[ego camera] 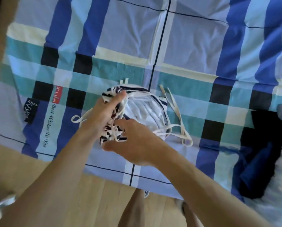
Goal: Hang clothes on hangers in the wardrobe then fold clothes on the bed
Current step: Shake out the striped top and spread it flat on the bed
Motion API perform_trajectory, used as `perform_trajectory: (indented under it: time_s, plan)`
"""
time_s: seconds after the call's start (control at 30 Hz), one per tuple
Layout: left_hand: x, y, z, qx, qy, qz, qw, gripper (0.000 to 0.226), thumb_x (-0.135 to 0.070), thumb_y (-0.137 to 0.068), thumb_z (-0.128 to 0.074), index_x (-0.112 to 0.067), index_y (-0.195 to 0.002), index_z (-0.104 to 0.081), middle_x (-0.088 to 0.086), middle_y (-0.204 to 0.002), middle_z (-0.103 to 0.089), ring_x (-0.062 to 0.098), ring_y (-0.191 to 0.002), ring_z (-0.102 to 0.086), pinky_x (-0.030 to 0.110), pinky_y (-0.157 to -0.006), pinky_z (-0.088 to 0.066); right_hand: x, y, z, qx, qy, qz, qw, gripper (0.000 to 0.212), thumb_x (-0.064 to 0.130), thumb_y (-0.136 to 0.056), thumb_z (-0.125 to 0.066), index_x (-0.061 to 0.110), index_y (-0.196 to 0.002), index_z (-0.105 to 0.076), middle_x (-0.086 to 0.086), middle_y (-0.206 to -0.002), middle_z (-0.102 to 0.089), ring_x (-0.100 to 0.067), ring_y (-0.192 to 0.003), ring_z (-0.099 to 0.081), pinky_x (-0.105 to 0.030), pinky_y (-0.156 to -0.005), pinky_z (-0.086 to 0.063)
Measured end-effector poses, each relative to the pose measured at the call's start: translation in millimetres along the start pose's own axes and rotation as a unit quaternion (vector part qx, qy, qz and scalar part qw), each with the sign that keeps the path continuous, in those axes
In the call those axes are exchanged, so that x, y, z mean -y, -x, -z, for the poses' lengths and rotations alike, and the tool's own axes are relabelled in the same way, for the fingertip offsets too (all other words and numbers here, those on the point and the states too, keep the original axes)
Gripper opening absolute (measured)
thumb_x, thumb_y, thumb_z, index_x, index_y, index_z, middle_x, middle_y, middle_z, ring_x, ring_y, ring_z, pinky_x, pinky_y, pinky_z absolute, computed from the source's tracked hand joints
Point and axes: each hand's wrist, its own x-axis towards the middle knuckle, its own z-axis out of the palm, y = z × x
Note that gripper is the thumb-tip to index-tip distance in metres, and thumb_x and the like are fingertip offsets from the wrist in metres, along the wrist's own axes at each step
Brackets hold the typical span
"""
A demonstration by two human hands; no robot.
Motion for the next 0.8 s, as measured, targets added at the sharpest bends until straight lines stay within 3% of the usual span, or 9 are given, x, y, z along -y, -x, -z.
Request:
perform_trajectory:
  time_s: [0.1,0.17,0.23,0.33,0.4,0.47,0.57,0.63,0.8]
  plan:
    - [29.3,-26.5,11.8,-0.103,-0.199,-0.118,0.967,0.049,-0.053,-0.07,-0.084,-0.012,-0.065,-0.057,-0.009,-0.059,-0.061,0.009,-0.058,-0.058,0.029,-0.055,-0.048,-23.4,-9.0,1.2,-0.146,-0.03,-0.02,0.989,0.054,0.038,-0.09,-0.068,0.025,-0.139,-0.049,0.004,-0.137,-0.052,-0.012,-0.118,-0.054,-0.026,-0.089,-0.042]
    - [39.5,-35.4,13.6,-0.175,-0.253,-0.149,0.94,0.045,-0.051,-0.071,-0.078,-0.013,-0.086,-0.06,0.005,-0.087,-0.066,0.023,-0.087,-0.064,0.038,-0.074,-0.052,-50.7,-15.3,12.1,-0.278,-0.032,-0.048,0.959,0.059,0.034,-0.088,-0.07,0.025,-0.14,-0.044,0.006,-0.136,-0.044,-0.01,-0.114,-0.047,-0.025,-0.088,-0.037]
    - [42.5,-37.9,12.9,-0.197,-0.263,-0.114,0.937,0.079,-0.059,-0.069,-0.077,-0.012,-0.127,-0.052,0.015,-0.129,-0.053,0.033,-0.124,-0.049,0.048,-0.103,-0.043,-83.9,-22.2,21.3,-0.334,-0.044,-0.097,0.937,0.076,0.035,-0.084,-0.075,0.024,-0.146,-0.032,0.001,-0.14,-0.033,-0.016,-0.12,-0.042,-0.034,-0.099,-0.039]
    - [43.2,-36.9,11.2,-0.125,-0.204,-0.092,0.966,0.093,-0.075,-0.063,-0.076,-0.022,-0.135,-0.051,0.0,-0.132,-0.059,0.017,-0.125,-0.055,0.04,-0.106,-0.045,-118.6,-35.4,22.4,-0.295,-0.106,-0.18,0.932,0.103,0.046,-0.076,-0.081,0.023,-0.155,-0.017,-0.003,-0.144,-0.029,-0.026,-0.13,-0.042,-0.05,-0.109,-0.04]
    - [40.7,-29.5,9.4,-0.056,-0.184,-0.088,0.977,0.07,-0.063,-0.067,-0.082,-0.027,-0.122,-0.06,-0.012,-0.111,-0.068,0.006,-0.108,-0.063,0.027,-0.092,-0.048,-125.2,-41.8,17.3,-0.264,-0.137,-0.17,0.94,0.107,0.048,-0.073,-0.083,0.027,-0.155,-0.016,0.001,-0.139,-0.033,-0.022,-0.128,-0.044,-0.045,-0.108,-0.042]
    - [39.2,-25.5,9.3,-0.023,-0.184,-0.058,0.981,0.068,-0.054,-0.069,-0.085,-0.023,-0.123,-0.057,-0.012,-0.109,-0.066,0.013,-0.109,-0.061,0.029,-0.089,-0.045,-123.7,-49.3,10.4,-0.23,-0.202,-0.14,0.942,0.108,0.045,-0.073,-0.085,0.032,-0.154,-0.016,0.006,-0.145,-0.037,-0.017,-0.13,-0.043,-0.033,-0.101,-0.044]
    - [38.7,-21.1,10.8,0.005,-0.149,0.035,0.988,0.118,-0.064,-0.053,-0.088,-0.016,-0.148,-0.037,0.004,-0.146,-0.05,0.028,-0.135,-0.046,0.043,-0.107,-0.04,-122.2,-59.1,2.3,-0.19,-0.313,-0.102,0.925,0.095,0.029,-0.069,-0.09,0.033,-0.143,-0.03,0.007,-0.14,-0.053,-0.018,-0.129,-0.052,-0.042,-0.105,-0.046]
    - [35.4,-13.4,10.9,0.036,-0.073,0.075,0.994,0.139,-0.068,-0.033,-0.091,-0.022,-0.151,-0.034,0.006,-0.15,-0.049,0.03,-0.135,-0.048,0.054,-0.112,-0.038,-123.2,-58.1,0.5,-0.186,-0.358,-0.073,0.912,0.079,0.018,-0.067,-0.09,0.034,-0.129,-0.044,0.005,-0.122,-0.066,-0.018,-0.116,-0.063,-0.05,-0.103,-0.05]
    - [14.5,26.2,-25.8,0.102,0.057,0.045,0.992,0.079,-0.031,-0.06,-0.087,-0.019,-0.132,-0.058,0.008,-0.113,-0.075,0.031,-0.104,-0.073,0.04,-0.078,-0.061,-120.2,-3.4,24.1,-0.213,-0.399,0.002,0.892,0.061,-0.002,-0.079,-0.077,0.033,-0.123,-0.053,0.0,-0.113,-0.072,-0.023,-0.107,-0.07,-0.051,-0.098,-0.053]
